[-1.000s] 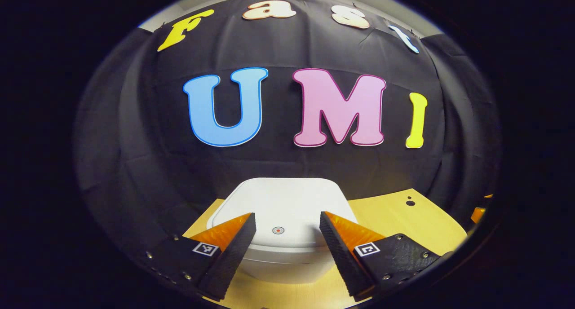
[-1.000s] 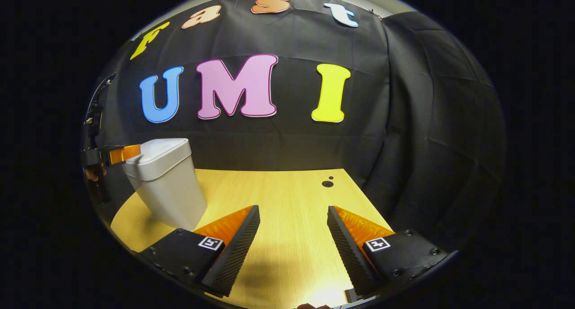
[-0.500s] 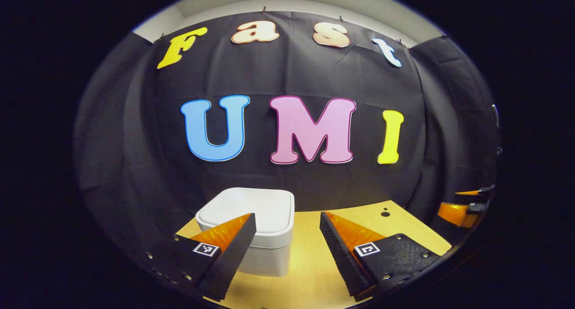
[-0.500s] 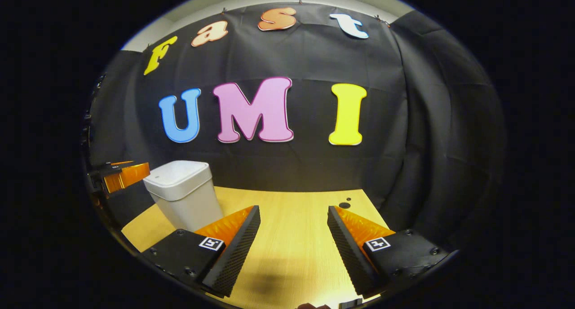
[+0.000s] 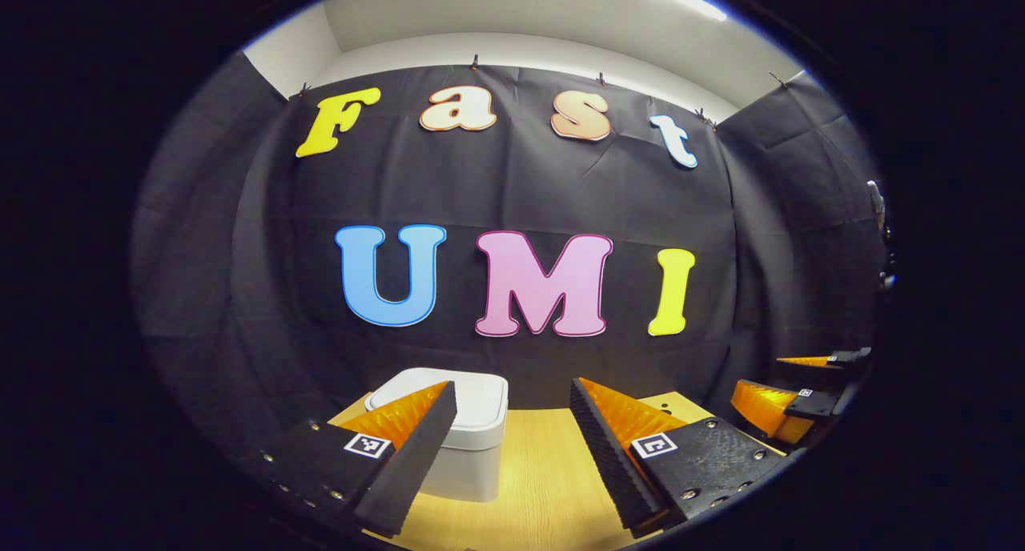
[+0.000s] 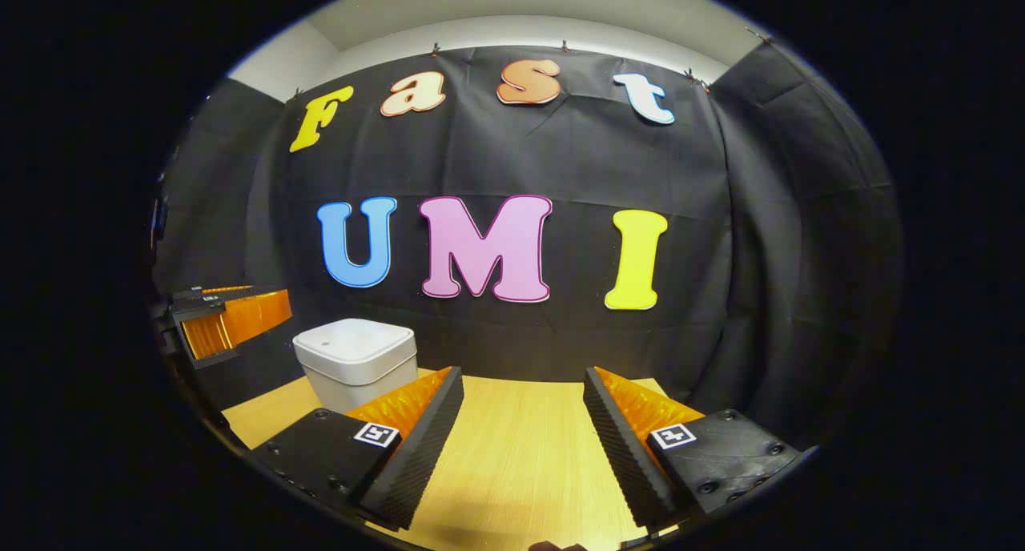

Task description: Press the lid of the desktop garbage bin to open it, pick up the crumpled paper on the desktop and throw it into the bin, then pick up the pop can on the desktop and drop it into the bin, and finally close the garbage bin lid.

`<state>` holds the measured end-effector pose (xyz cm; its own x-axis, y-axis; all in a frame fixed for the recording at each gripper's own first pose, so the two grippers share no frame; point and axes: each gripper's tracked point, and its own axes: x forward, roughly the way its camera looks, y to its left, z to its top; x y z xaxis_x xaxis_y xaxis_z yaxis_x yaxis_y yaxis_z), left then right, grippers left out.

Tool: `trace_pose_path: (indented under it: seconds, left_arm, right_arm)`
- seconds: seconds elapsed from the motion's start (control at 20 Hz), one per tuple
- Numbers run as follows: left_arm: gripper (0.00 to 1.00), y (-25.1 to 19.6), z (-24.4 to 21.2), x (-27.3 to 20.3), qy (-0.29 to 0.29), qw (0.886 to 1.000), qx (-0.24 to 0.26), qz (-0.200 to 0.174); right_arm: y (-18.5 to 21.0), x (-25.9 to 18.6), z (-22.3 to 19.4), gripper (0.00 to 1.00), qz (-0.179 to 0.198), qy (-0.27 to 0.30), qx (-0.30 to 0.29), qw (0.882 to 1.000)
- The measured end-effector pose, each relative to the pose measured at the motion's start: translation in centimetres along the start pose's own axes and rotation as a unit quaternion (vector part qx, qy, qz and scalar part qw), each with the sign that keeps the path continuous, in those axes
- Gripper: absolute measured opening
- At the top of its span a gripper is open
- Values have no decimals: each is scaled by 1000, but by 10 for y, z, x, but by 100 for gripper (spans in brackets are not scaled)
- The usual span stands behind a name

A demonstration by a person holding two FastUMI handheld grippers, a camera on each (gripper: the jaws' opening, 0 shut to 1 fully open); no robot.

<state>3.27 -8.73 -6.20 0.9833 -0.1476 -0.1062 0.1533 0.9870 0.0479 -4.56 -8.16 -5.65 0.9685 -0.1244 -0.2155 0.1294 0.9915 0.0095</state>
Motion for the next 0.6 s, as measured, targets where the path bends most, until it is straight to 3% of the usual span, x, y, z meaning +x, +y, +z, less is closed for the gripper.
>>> trace_pose_path:
  seconds: [0.6]
  left_arm:
    - [94,31,4,-19,-15,1000,0,-21]
  right_arm:
    - [39,-21,-2,97,-30,-7,-2,1000]
